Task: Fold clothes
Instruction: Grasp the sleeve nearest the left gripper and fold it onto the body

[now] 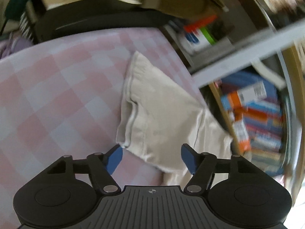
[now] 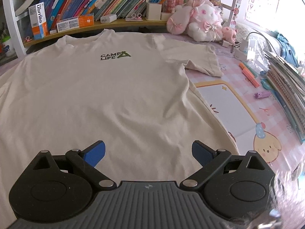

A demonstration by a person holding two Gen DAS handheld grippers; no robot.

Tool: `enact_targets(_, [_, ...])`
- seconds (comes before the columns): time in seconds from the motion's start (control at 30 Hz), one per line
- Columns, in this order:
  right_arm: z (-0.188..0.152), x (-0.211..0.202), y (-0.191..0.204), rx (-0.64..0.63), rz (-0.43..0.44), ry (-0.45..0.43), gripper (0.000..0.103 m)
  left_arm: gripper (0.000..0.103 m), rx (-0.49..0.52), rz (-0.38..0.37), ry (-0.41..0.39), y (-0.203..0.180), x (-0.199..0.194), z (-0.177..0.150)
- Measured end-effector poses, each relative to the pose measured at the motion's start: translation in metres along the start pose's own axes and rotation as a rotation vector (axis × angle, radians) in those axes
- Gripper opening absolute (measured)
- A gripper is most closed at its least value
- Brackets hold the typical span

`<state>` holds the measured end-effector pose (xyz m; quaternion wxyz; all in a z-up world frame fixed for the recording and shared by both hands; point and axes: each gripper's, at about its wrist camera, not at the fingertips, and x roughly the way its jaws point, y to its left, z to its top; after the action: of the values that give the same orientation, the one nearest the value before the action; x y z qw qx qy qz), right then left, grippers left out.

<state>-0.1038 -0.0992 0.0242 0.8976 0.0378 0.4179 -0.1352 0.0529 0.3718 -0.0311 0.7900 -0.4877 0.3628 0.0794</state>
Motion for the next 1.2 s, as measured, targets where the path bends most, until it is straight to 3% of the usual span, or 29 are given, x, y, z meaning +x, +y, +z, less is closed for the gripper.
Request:
enact_targets(0.2, [0.001,0.001,-0.002,0.007,-0.001,-0.002,0.098,0.067,-0.1,-0.012,-0.021,0.005,0.006,0.007])
enact_targets(0.3, [0.001,0.001,-0.003,0.008,0.002,0.0,0.098,0.057,-0.162,-0.009,-0.042,0.012,0.003,0.004])
enact_targets(0.5, [0.001,0.004,-0.006,0.014,-0.004,0.005,0.098,0.053,-0.254,-0.008,-0.09,0.019,0.003,0.0])
enact_targets(0.57, [0.002,0.005,-0.008,0.012,-0.007,0.003,0.098,0.035,-0.243,0.016,-0.091,0.018,0.005,0.001])
enact_targets(0.63, [0.002,0.005,-0.009,0.008,-0.009,-0.002,0.098,0.007,-0.239,0.043,-0.07,0.021,0.01,0.001])
enact_targets(0.83, [0.004,0.01,-0.019,-0.039,0.003,-0.01,0.098,0.005,-0.262,0.047,-0.118,0.022,0.009,-0.004])
enact_targets(0.97, [0.012,0.02,-0.029,-0.066,0.034,-0.008,0.098,0.005,-0.161,0.062,-0.168,-0.005,0.005,-0.009])
enact_targets(1.2, [0.026,0.043,-0.044,-0.111,0.121,0.005,0.098,0.005,0.311,0.051,-0.123,-0.099,0.014,-0.046])
